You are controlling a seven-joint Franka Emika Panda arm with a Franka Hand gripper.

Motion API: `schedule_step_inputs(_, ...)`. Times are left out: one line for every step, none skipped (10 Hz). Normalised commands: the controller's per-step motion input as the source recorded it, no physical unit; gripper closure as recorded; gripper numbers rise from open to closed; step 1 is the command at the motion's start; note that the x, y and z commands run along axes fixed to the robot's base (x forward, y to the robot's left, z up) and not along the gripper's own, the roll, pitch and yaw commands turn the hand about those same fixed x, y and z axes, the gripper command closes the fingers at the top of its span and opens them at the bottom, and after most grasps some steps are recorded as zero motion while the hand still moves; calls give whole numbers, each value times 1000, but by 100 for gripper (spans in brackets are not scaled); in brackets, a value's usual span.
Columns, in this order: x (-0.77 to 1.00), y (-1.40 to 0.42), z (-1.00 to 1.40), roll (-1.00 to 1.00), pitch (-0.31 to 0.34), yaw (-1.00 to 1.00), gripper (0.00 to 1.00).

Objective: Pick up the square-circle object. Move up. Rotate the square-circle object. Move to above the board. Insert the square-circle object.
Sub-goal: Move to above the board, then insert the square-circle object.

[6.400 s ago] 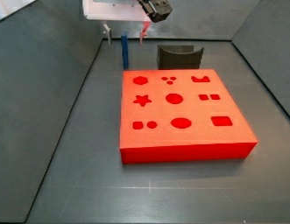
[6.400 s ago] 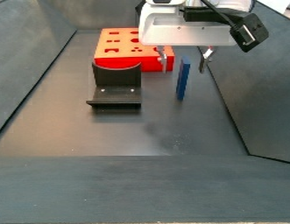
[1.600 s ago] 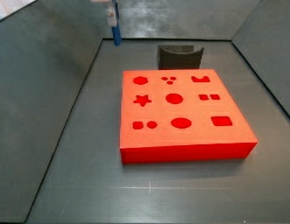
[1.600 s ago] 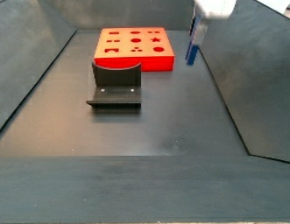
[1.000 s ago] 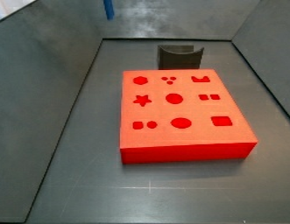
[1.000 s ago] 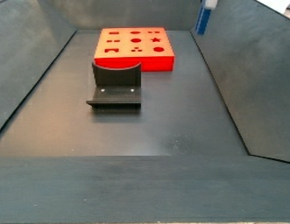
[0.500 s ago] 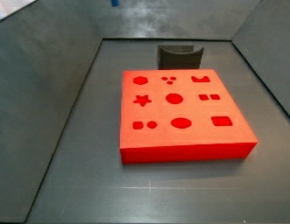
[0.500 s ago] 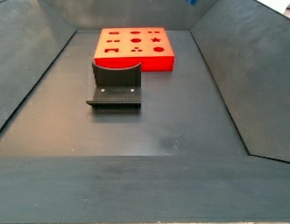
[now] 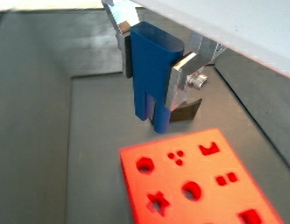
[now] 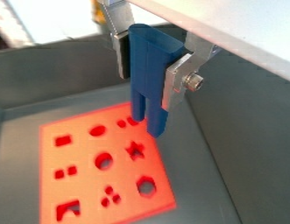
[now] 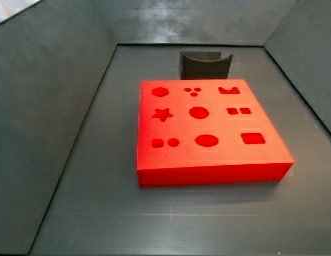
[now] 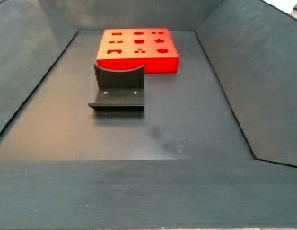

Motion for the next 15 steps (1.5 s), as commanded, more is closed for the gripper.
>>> schedule_step_inputs(398,-681,242,-28,141,1000,100)
schedule_step_inputs(279,-404,139,-26,144,1000,100)
schedule_step_inputs(177,-243,85,-27,140,1000,100)
schedule_step_inputs(86,-117,49,-24,139,1000,100)
schedule_step_inputs(59,-66,27,-25,142,1000,100)
schedule_step_inputs(50,-37,26,-28,158,1000,100)
schedule_step_inputs(54,-29,30,-25,174,1000,100)
schedule_step_inputs(61,-28,26,-22,199,1000,100)
schedule_step_inputs(66,-25,21,-21,212,1000,100)
schedule_step_inputs(71,-28,20,0,263,985,100)
schedule_step_inputs(73,-23,22,10,247,813,100)
schedule_step_inputs(79,-23,18,28,204,469,100)
schedule_step_inputs(74,-20,21,28,174,284,100)
schedule_step_inputs(0,0,-57,0,0,0,100)
schedule_step_inputs(0,0,0,0,7,0,100)
